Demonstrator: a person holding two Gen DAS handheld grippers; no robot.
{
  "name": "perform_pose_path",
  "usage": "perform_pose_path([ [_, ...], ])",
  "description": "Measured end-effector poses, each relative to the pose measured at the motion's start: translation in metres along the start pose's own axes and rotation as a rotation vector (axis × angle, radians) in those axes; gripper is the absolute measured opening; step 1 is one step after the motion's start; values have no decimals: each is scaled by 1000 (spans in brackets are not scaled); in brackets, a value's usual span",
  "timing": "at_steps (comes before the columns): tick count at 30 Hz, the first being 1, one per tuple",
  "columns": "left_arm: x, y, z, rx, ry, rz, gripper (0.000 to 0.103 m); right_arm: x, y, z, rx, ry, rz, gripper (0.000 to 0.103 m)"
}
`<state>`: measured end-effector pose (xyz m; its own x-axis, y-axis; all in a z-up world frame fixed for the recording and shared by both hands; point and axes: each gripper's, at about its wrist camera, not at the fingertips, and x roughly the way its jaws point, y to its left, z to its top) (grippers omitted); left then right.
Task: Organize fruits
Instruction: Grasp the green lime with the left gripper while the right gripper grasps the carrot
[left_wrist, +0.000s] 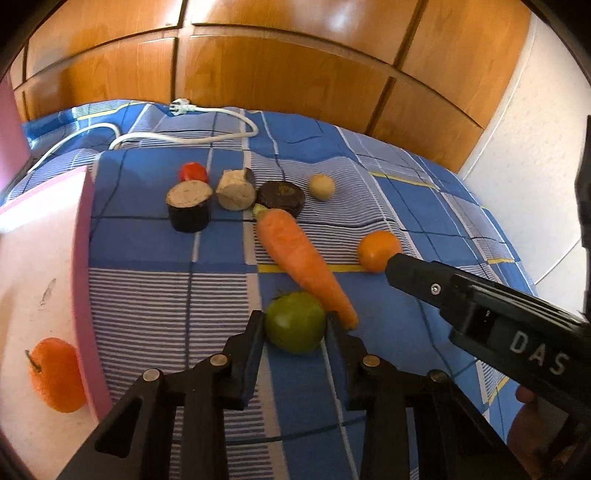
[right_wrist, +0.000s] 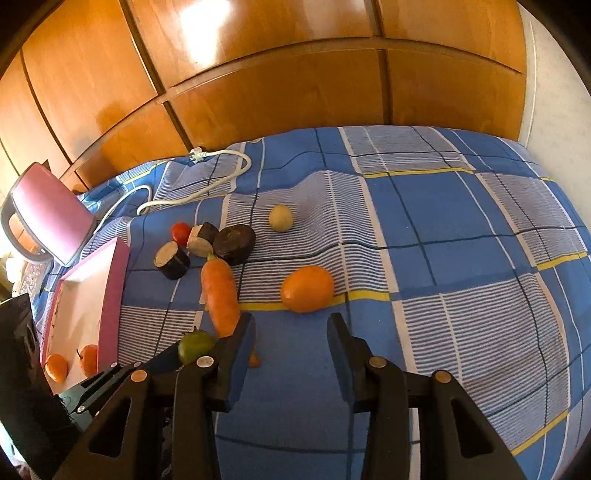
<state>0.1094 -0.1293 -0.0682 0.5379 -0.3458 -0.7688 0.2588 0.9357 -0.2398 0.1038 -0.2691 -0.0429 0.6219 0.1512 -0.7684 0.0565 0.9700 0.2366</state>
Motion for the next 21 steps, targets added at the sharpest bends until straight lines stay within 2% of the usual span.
perform_pose_path([
  [7, -16, 18, 4, -59, -39, 75, 33, 16, 19, 8, -51, 22, 67, 41],
  [12, -23, 30, 7, -88, -52, 96, 33, 32, 35, 15, -81, 51, 111, 41],
  [19, -23, 38, 6, -102, -50, 107, 33, 60, 44, 24, -106, 101, 131, 40],
  [21, -23, 39, 6, -100, -48, 108, 33, 69, 48, 24, -124, 117, 127, 36],
])
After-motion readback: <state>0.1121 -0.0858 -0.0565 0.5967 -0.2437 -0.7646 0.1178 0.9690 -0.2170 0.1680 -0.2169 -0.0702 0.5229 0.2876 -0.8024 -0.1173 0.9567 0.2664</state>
